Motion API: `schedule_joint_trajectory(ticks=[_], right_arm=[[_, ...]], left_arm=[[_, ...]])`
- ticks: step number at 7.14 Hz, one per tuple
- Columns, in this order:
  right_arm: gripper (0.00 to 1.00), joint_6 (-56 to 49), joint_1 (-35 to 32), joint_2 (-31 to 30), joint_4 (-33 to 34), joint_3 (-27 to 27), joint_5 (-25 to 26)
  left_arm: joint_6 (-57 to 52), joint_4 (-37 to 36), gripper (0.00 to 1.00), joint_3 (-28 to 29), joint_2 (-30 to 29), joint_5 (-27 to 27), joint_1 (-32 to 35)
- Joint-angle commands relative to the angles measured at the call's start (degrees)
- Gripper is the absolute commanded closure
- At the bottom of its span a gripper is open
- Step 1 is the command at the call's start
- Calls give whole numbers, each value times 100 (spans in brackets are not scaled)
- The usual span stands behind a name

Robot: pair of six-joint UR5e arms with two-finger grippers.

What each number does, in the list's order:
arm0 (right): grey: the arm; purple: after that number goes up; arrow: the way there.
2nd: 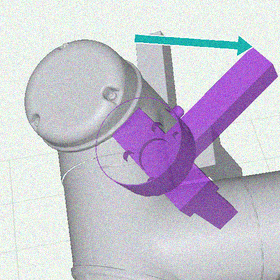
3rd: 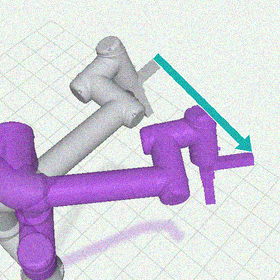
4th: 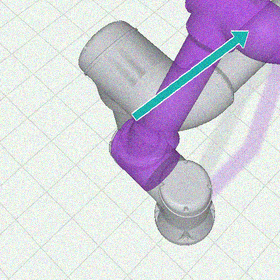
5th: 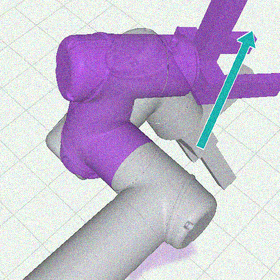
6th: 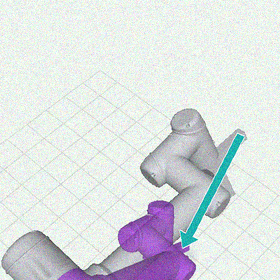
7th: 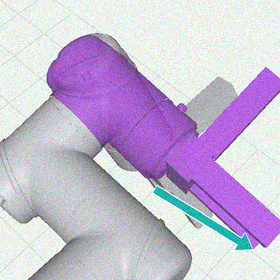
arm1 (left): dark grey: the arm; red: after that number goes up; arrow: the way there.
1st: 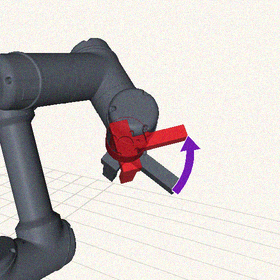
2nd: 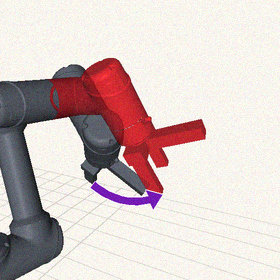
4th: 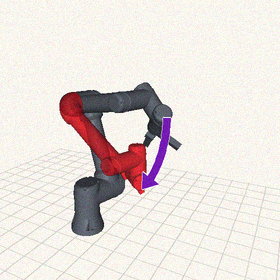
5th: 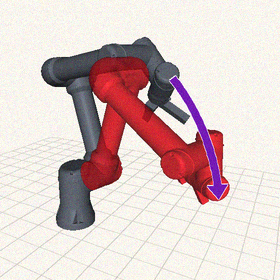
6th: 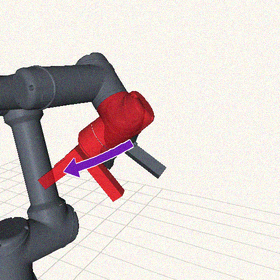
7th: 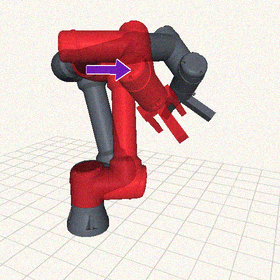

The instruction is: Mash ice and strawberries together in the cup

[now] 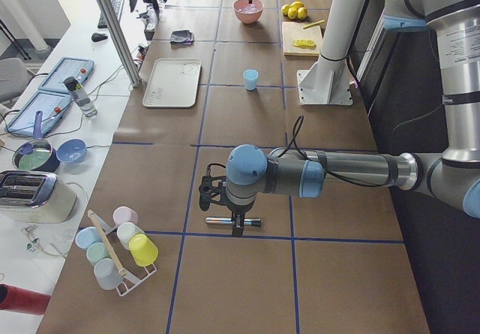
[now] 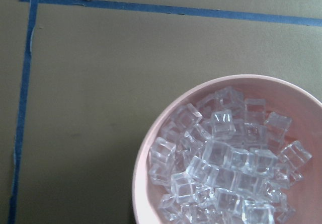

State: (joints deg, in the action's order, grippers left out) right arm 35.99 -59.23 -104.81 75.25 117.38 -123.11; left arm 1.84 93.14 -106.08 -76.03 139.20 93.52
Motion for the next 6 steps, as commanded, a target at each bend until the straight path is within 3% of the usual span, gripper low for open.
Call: schedule_joint_trajectory(ticks=[1,6], right_arm=[[1,-355,-19,-74,-274,-338,-12],[7,-901,-10,-48,-274,-839,-12]], left_arm=[[0,2,0,0,0,2,0],[0,2,0,-9,0,10,0]])
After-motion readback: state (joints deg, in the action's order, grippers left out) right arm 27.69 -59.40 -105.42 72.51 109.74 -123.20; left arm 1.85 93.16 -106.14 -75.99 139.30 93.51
